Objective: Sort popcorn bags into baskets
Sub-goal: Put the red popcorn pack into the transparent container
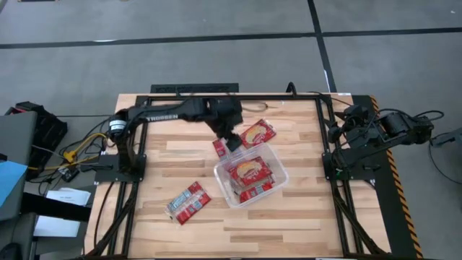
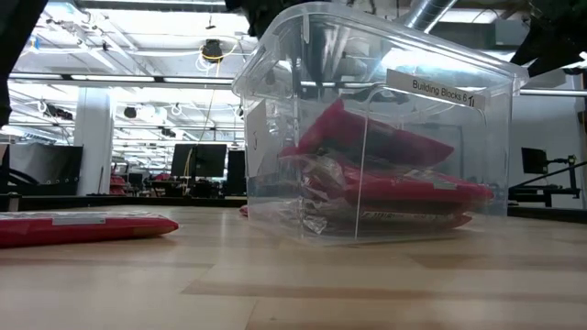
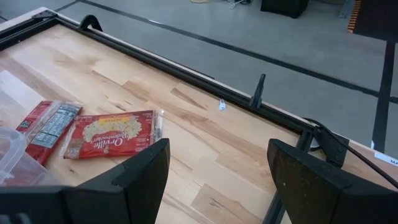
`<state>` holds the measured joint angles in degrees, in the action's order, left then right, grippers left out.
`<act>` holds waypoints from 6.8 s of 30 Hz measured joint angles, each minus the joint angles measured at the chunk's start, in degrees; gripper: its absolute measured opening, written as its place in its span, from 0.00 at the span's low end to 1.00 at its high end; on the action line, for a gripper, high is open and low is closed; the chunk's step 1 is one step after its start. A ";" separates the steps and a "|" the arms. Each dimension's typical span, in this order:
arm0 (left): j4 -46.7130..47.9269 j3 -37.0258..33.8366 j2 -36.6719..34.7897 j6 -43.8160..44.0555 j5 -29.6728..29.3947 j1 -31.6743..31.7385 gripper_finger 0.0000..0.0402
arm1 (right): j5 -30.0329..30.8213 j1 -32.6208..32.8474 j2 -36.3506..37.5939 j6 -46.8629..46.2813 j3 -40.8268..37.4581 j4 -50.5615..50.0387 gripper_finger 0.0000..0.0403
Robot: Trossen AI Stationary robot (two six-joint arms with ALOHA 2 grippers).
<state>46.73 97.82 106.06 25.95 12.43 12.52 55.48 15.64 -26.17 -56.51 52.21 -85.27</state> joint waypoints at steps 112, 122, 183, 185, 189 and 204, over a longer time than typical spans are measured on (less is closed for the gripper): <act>2.42 -5.97 -14.31 -24.58 -15.77 8.28 0.00 | 0.79 -0.02 0.92 -4.34 0.00 0.42 0.73; 2.22 5.71 -14.31 -14.15 -12.64 2.08 0.00 | 0.79 -0.04 0.92 -3.66 0.00 -0.01 0.73; -49.24 -47.46 -14.05 -31.45 -16.71 -3.13 0.74 | 1.44 -0.02 0.92 -4.99 0.00 0.24 0.73; -51.23 -47.38 -12.78 -31.66 -17.16 -4.33 0.74 | 1.44 -0.02 0.92 -5.01 0.00 0.15 0.73; -52.72 -47.24 -10.34 -31.01 -20.61 -5.57 0.74 | 1.28 -0.04 0.95 -5.01 0.00 0.05 0.73; -54.07 -47.17 -2.07 -29.85 -20.58 -5.73 0.73 | 0.62 -0.04 2.45 -5.14 -0.02 -0.05 0.73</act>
<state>-7.34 50.65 103.99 -3.90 -8.14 6.79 56.10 15.59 -23.73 -61.65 52.18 -85.32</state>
